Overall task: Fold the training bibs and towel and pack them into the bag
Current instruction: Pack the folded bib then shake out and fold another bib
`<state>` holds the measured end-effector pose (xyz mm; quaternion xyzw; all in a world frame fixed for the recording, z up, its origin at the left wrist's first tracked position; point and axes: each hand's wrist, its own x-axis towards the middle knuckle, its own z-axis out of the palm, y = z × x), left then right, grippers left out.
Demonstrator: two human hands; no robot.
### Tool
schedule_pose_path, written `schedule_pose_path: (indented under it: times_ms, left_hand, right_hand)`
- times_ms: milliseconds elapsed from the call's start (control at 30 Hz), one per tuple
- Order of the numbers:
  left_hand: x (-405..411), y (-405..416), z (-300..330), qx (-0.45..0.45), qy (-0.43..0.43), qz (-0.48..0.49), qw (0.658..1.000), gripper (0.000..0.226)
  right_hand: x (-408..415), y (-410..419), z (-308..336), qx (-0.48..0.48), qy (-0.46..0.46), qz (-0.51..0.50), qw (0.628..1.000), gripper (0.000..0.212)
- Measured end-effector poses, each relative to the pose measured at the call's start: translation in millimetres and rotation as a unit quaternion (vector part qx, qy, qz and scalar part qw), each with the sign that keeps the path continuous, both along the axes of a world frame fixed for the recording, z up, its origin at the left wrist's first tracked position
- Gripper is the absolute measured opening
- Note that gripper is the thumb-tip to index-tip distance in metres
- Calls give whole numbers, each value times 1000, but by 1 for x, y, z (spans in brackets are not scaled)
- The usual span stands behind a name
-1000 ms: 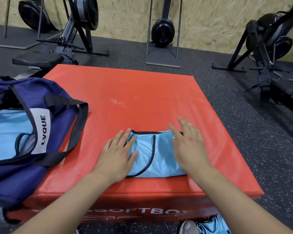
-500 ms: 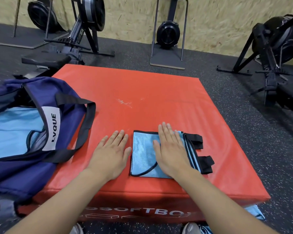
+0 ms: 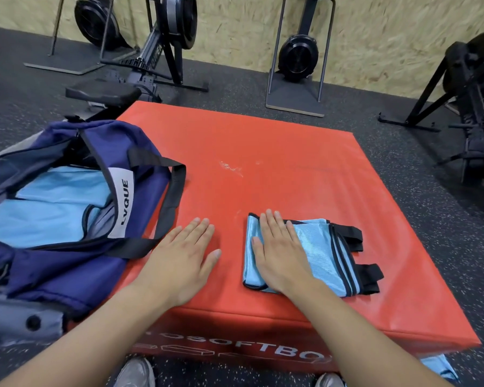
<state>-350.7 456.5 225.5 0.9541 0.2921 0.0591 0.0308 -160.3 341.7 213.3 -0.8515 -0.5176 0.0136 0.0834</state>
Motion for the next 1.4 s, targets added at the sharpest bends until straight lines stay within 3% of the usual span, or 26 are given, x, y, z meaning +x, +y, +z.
schedule_pose_path:
  times_ms: [100,233,567,700,867,1067,1267,1400]
  left_hand:
    - [-5,1,1,-3,0,-7,1000,78]
    - [-9,-1,4,-2,-7,-10,1000,76]
    - [-3,-5,7,-23,-26,-36,999,81]
    - [13,-13,10,-37,-35,-61,997,83]
    - [40,-25,14,-46,-32,-87,995,88]
    - [74,-29,2,-64,-3,-91,994,97]
    - [96,-15,-7,-65,-21,-101,993,89]
    - [104,-4,-11,-65,-7,-105,992,85]
  right_hand:
    - [-7,10,5,38,-1,11,999,76]
    - [-22,13,-2,3,9,20,1000,83]
    - [-36,10,3,35,37,26,998,81]
    - [-6,-12,17,90,-27,-33,995,75]
    - [40,-43,4,-10,-41,-102,994,97]
    - [13,-74,15,91,0,-50,995,73]
    - [29,-98,-11,49,-27,-46,997,66]
    - [71,-91,-4,21,-21,36,999,68]
